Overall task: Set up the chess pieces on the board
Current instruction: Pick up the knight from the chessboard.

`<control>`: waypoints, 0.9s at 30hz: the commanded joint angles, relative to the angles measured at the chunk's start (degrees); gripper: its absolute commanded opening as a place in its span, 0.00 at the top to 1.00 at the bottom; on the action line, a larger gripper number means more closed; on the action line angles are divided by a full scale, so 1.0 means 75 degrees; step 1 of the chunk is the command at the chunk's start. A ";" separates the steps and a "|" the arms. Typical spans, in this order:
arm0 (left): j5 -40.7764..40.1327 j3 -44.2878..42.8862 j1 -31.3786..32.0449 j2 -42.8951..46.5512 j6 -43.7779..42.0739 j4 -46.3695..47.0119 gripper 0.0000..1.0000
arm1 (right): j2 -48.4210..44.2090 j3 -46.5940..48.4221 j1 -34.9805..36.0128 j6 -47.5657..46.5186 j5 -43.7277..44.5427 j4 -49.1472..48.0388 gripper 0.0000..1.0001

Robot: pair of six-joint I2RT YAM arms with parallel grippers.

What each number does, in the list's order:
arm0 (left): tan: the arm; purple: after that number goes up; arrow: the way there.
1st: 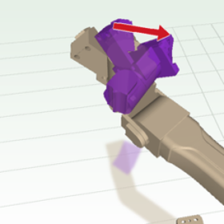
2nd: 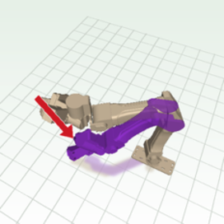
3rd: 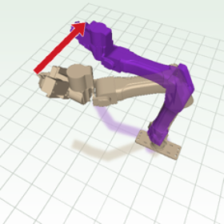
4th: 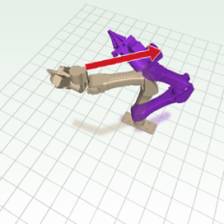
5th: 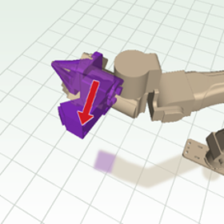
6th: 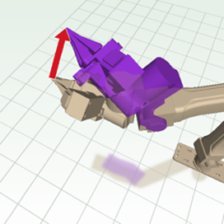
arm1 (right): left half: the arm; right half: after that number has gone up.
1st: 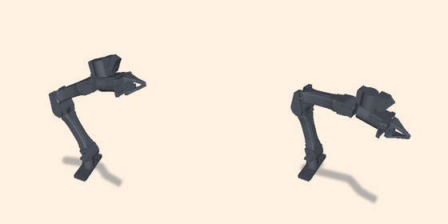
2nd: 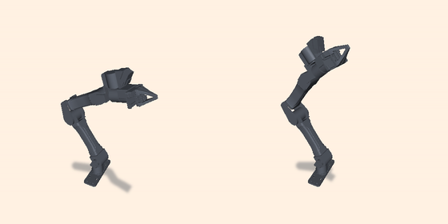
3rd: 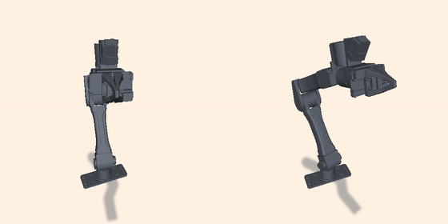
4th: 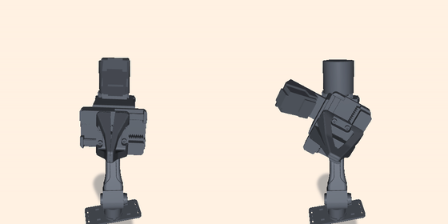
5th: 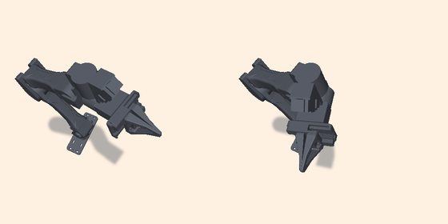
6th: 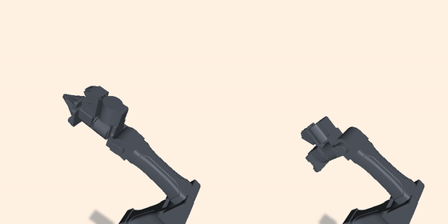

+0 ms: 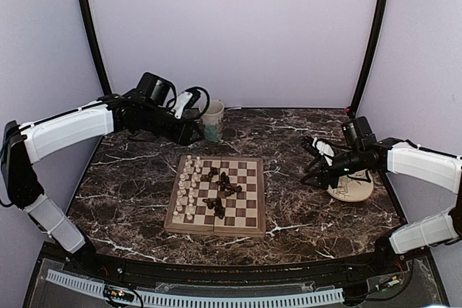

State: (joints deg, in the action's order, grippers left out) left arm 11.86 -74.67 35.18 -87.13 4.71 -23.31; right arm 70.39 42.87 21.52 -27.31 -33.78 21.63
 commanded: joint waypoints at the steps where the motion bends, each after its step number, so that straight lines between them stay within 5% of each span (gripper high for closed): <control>1: -0.0370 -0.1078 0.0539 -0.1046 -0.0369 -0.1172 0.55 | -0.0311 0.0118 -0.0062 -0.0384 0.0316 -0.0614 0.53; 6: -0.1303 -0.2446 0.1161 -0.2596 -0.0149 -0.2056 0.67 | -0.0233 0.0089 -0.0067 -0.0596 0.0962 -0.0718 0.56; 11: -0.1770 -0.3345 0.1438 -0.3515 -0.0008 -0.2885 0.67 | 0.0002 0.0171 -0.0060 -0.0724 0.0896 -0.0589 0.57; 27: -0.1240 -0.3299 0.1599 -0.4193 0.0169 -0.3028 0.72 | 0.0072 0.0191 -0.0051 -0.0882 0.1151 -0.0540 0.59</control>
State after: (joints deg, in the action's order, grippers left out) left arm 1.10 -98.32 46.59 -117.93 5.37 -43.92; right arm 70.63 43.07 21.32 -33.36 -25.65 18.48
